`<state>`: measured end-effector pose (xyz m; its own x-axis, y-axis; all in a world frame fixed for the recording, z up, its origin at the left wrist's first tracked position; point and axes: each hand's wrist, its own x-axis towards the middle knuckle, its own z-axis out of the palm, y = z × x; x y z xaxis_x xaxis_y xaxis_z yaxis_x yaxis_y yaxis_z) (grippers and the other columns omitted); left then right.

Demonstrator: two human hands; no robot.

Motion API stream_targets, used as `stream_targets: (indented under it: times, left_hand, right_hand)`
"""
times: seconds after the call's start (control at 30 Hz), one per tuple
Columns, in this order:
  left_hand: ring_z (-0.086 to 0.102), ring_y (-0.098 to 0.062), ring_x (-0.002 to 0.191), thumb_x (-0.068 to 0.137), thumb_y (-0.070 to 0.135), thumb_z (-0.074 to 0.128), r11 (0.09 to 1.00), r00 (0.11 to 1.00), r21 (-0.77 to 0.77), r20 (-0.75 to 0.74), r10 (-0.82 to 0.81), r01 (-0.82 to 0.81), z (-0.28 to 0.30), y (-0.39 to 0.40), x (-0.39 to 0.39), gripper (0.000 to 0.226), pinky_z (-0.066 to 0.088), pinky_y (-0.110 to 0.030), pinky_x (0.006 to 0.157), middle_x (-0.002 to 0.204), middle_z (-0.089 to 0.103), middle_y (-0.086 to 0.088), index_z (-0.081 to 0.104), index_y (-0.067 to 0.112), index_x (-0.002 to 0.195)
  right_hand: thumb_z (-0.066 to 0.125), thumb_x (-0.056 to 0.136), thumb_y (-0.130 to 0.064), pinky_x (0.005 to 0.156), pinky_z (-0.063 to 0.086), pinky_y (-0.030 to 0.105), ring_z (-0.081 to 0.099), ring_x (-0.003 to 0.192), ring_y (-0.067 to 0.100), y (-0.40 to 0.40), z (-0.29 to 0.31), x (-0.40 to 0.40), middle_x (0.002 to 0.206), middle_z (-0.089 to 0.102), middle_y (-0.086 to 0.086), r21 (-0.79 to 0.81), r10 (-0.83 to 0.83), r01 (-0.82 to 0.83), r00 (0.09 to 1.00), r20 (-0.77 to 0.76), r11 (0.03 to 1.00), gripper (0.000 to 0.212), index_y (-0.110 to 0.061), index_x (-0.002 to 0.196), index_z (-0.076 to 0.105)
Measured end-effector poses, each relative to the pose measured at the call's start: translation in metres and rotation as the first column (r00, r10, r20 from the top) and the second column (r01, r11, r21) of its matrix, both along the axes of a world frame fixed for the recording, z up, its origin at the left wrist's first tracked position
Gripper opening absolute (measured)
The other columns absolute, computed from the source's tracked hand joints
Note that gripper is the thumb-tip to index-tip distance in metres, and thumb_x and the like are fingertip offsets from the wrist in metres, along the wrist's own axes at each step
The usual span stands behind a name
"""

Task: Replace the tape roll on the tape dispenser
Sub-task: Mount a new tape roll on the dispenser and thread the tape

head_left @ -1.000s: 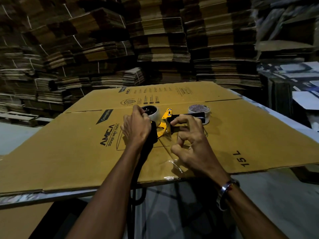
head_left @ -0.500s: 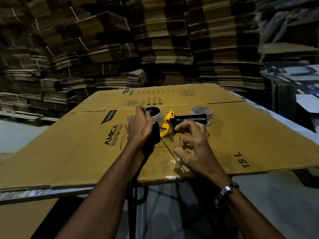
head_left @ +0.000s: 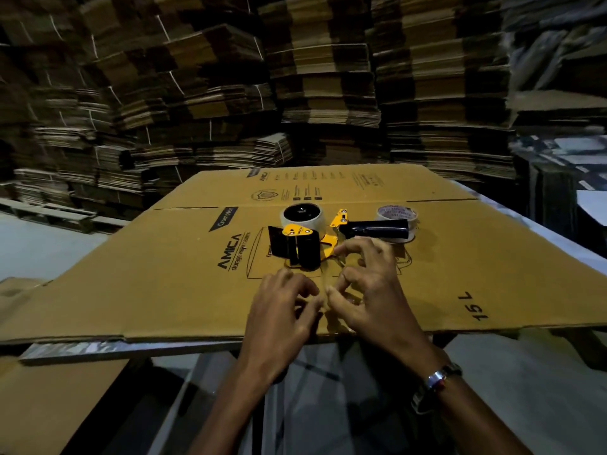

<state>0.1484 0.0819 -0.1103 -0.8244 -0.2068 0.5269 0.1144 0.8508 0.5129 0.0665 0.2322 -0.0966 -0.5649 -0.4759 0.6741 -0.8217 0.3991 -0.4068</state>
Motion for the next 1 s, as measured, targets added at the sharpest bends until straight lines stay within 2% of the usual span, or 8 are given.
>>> stream_targets:
  times: [0.13,0.23,0.3,0.53,0.7,0.8,0.9,1.0]
  left_hand:
    - [0.04,-0.006,0.094,0.085,0.031,0.065,0.998,0.999,-0.049,-0.005,0.047,-0.047,-0.004,0.008,-0.002,0.016,0.039,-0.026,0.078,0.098,0.045,0.017,0.053,0.031,0.096]
    - [0.042,-0.008,0.088,0.082,0.028,0.068,0.995,0.993,0.002,-0.063,0.101,-0.101,-0.002,0.012,-0.001,0.024,0.042,-0.027,0.073,0.092,0.046,0.016,0.045,0.034,0.088]
    - [0.044,-0.01,0.085,0.082,0.024,0.07,0.991,0.986,0.038,-0.104,0.133,-0.13,-0.002,0.013,0.0,0.025,0.042,-0.027,0.07,0.088,0.048,0.015,0.046,0.031,0.085]
    - [0.048,-0.01,0.083,0.088,0.016,0.066,0.988,0.98,0.089,-0.144,0.138,-0.126,-0.004,0.008,0.008,0.009,0.043,-0.024,0.069,0.087,0.054,0.011,0.059,0.02,0.09]
    - [0.046,-0.011,0.08,0.088,0.006,0.064,0.981,0.978,0.105,-0.109,0.176,-0.164,-0.001,0.002,0.011,0.023,0.03,-0.014,0.063,0.082,0.051,0.01,0.049,0.023,0.082]
    - [0.046,-0.014,0.078,0.086,0.006,0.065,0.975,0.976,0.133,-0.102,0.193,-0.178,0.002,-0.002,0.01,0.026,0.029,-0.02,0.061,0.078,0.051,0.01,0.047,0.022,0.076]
    - [0.053,-0.018,0.079,0.087,0.013,0.068,0.966,0.972,0.177,-0.104,0.21,-0.19,0.001,-0.011,0.008,0.019,0.045,-0.034,0.067,0.076,0.056,0.008,0.055,0.018,0.073]
    - [0.062,-0.019,0.08,0.087,0.014,0.072,0.937,0.977,0.306,-0.071,0.2,-0.169,0.002,-0.022,0.007,0.017,0.055,-0.045,0.072,0.077,0.063,0.007,0.061,0.019,0.074]
  right_hand:
    - [0.069,0.082,-0.033,0.103,0.019,0.012,0.03,0.134,0.014,-0.01,0.006,0.008,0.132,0.05,-0.008,0.066,-0.03,0.032,0.999,-0.034,0.997,0.021,-0.02,0.068,0.063]
    - [0.07,0.084,-0.035,0.103,0.034,0.029,0.028,0.135,0.016,-0.016,0.013,0.013,0.135,0.049,-0.009,0.118,-0.05,0.053,0.998,-0.032,0.992,0.022,-0.021,0.067,0.064]
    - [0.068,0.084,-0.036,0.104,0.039,0.035,0.025,0.137,0.017,-0.018,0.017,0.016,0.137,0.048,-0.008,0.152,-0.058,0.059,0.998,-0.013,0.987,0.022,-0.021,0.069,0.065]
    - [0.066,0.086,-0.038,0.106,0.035,0.035,0.021,0.137,0.015,-0.027,0.021,0.024,0.138,0.045,-0.01,0.206,-0.063,0.06,0.998,0.005,0.977,0.02,-0.023,0.072,0.062]
    - [0.064,0.087,-0.043,0.105,0.039,0.038,0.02,0.139,0.014,-0.032,0.024,0.027,0.136,0.044,-0.011,0.253,-0.05,0.044,0.999,0.017,0.966,0.024,-0.023,0.076,0.067]
    - [0.06,0.088,-0.049,0.105,0.039,0.037,0.014,0.138,0.01,-0.031,0.035,0.03,0.139,0.038,-0.014,0.346,-0.069,0.05,0.997,0.044,0.937,0.028,-0.025,0.081,0.072]
    - [0.057,0.09,-0.054,0.102,0.041,0.036,0.017,0.136,0.012,-0.028,0.052,0.033,0.142,0.035,-0.014,0.501,-0.113,0.118,0.993,-0.039,0.858,0.035,-0.024,0.083,0.072]
    - [0.056,0.09,-0.057,0.105,0.039,0.039,0.023,0.135,0.017,-0.02,0.069,0.023,0.145,0.034,-0.011,0.53,-0.171,0.207,0.978,-0.116,0.822,0.034,-0.025,0.09,0.07]
